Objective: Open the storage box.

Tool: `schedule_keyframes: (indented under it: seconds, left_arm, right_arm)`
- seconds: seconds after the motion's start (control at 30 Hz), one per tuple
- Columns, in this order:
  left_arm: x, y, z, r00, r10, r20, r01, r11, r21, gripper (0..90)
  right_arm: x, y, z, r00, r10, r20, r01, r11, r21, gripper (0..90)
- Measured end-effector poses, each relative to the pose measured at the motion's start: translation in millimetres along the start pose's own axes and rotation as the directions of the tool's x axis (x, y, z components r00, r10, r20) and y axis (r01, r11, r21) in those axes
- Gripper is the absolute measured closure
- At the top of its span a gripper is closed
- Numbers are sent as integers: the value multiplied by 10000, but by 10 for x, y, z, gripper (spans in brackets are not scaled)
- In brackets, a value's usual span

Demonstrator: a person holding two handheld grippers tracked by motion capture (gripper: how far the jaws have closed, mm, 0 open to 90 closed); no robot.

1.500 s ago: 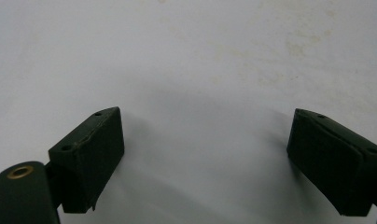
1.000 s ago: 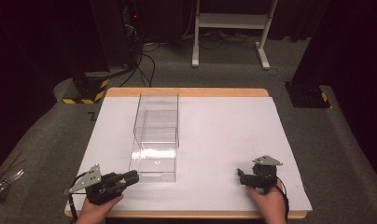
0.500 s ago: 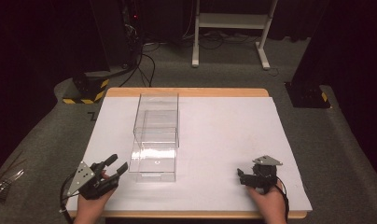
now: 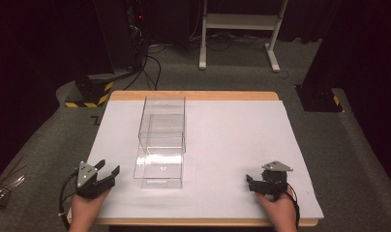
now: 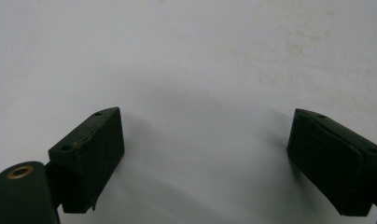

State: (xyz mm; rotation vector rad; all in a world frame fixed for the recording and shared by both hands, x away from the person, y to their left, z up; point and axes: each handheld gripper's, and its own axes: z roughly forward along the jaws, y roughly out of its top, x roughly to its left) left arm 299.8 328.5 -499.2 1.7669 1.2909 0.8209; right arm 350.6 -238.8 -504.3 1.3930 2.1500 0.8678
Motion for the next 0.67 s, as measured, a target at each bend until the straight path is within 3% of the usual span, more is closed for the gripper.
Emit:
schedule_keyframes:
  seconds: [0.07,0.17,0.2,0.23,0.27,0.67]
  left_arm:
    - [23,-16,55,9998,-57,-176,70,9973,731,331]
    - [30,2,121,9996,-228,-175,249,9906,1343,281]
    - [27,5,141,9997,-221,-128,238,9867,1610,266]
    - [21,13,191,9999,-165,36,153,9756,2190,249]
    - [20,18,208,9996,-279,40,262,9729,2295,221]
    - [29,11,208,9995,-316,99,286,9738,2257,221]
  right_arm:
    - [1,0,-1,10000,14,0,-14,10000,7,109]
    - [1,0,-1,10000,9,2,-9,10000,5,109]
    - [2,0,-1,10000,9,4,-9,10000,5,109]
    - [2,-1,-1,10000,10,2,-10,10000,5,109]
    - [2,-1,-1,10000,16,7,-16,10000,7,109]
    - [1,-1,-1,10000,12,1,-12,10000,3,109]
